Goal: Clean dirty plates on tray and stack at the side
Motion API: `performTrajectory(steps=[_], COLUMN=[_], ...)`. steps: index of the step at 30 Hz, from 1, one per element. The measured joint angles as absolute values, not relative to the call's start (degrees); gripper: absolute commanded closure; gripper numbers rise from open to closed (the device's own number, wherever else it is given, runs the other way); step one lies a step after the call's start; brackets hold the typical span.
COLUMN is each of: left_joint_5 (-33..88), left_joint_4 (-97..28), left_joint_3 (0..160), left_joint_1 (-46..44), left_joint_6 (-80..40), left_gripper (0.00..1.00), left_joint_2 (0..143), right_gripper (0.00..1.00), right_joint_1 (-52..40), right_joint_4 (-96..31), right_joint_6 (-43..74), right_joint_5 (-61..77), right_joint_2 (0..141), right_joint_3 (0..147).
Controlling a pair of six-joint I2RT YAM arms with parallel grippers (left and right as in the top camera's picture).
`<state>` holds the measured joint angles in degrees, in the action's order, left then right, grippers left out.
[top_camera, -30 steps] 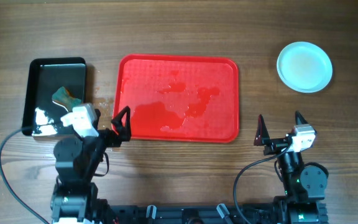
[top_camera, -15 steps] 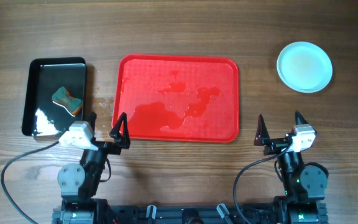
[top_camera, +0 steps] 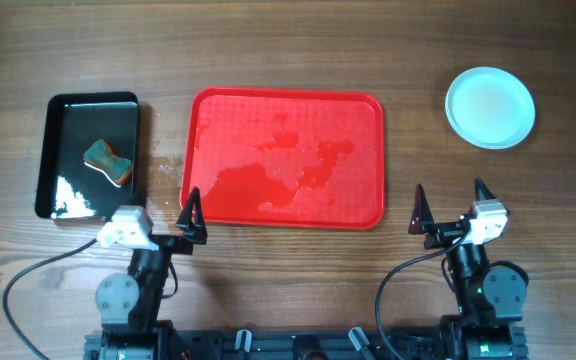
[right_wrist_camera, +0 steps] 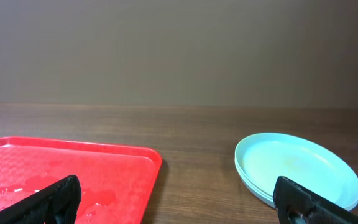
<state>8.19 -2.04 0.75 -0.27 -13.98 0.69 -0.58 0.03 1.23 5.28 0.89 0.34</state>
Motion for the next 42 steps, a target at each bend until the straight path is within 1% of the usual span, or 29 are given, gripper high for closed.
performTrajectory(steps=[9, 21, 34, 42], left_joint_5=[7.1, 4.7, 5.4, 5.4], left_joint_4=[-3.7, -3.9, -3.9, -3.9], left_joint_3=[0.6, 0.6, 0.6, 0.6], left_joint_1=[-0.3, -0.3, -0.3, -0.3], left_joint_6=[-5.5, -2.7, 5.9, 7.5], left_gripper=[0.00, 0.00, 0.00, 0.00], left_joint_2=[0.8, 0.8, 0.8, 0.8], right_gripper=[0.00, 0.00, 0.00, 0.00], right_joint_1=[-0.6, -0.6, -0.6, -0.6], right_joint_4=[0.0, 0.0, 0.0, 0.0], right_joint_6=[1.3, 1.3, 1.2, 1.2], right_joint_5=[5.3, 5.3, 5.3, 5.3], right_joint_2=[0.8, 0.8, 0.8, 0.8], right_joint_3=[0.3, 0.3, 0.3, 0.3])
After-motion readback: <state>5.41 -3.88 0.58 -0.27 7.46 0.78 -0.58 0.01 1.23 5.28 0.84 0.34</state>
